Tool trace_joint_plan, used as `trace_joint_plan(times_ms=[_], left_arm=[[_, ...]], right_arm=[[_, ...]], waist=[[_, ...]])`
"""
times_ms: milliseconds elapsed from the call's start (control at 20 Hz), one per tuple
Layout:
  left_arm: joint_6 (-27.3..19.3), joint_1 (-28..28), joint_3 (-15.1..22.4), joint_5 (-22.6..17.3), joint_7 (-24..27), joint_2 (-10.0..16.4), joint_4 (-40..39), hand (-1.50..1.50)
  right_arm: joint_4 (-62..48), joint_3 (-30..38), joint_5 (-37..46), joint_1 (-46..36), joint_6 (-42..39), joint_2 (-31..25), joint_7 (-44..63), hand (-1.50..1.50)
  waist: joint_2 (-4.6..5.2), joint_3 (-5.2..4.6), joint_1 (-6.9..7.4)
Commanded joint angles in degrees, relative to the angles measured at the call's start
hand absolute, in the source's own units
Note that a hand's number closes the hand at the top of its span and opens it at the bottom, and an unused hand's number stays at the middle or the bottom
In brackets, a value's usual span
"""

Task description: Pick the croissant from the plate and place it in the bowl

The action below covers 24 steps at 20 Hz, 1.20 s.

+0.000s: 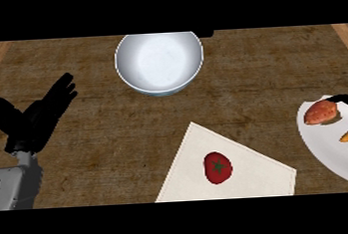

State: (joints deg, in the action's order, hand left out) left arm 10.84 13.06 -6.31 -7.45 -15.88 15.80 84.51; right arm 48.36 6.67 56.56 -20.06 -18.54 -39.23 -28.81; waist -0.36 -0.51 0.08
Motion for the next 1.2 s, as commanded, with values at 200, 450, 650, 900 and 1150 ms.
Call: trace_joint_plan(times_ms=[200, 450, 650, 900, 1150], left_arm=[[0.38, -0.24, -1.40, -0.62, -0.27, -0.39, 0.46, 0.00], [-1.16, -2.85, -2.32, 0.46, -0.88, 0.52, 1.01, 0.00], [-0.79, -3.98, -3.00, -0.10, -0.71, 0.89, 1.29, 0.00], [-0.96, -4.48, -2.03, 0.38, -0.67, -0.01, 1.40, 0.00], [-0.53, -3.03, -2.26, -0.11, -1.09, 0.45, 1.42, 0.00]], right_arm=[[16.08, 1.40, -2.86, 3.91, -6.70, 5.20, 12.11, 1.50], [15.88, 4.86, -0.92, 8.46, 2.99, 18.81, 33.47, 1.50], [27.04, 2.03, 1.41, 8.81, 6.19, 27.54, 44.75, 1.50], [41.29, -5.90, 7.57, 7.20, 5.41, 36.95, 59.12, 1.50], [54.61, -15.96, 11.99, 4.07, -2.49, 39.05, 74.14, 1.50]], waist=[[0.03, 0.38, -0.99], [-1.66, -0.10, -4.96], [-2.11, -0.19, -4.37], [-2.10, -0.18, -3.82], [-2.05, -0.10, -3.32]])
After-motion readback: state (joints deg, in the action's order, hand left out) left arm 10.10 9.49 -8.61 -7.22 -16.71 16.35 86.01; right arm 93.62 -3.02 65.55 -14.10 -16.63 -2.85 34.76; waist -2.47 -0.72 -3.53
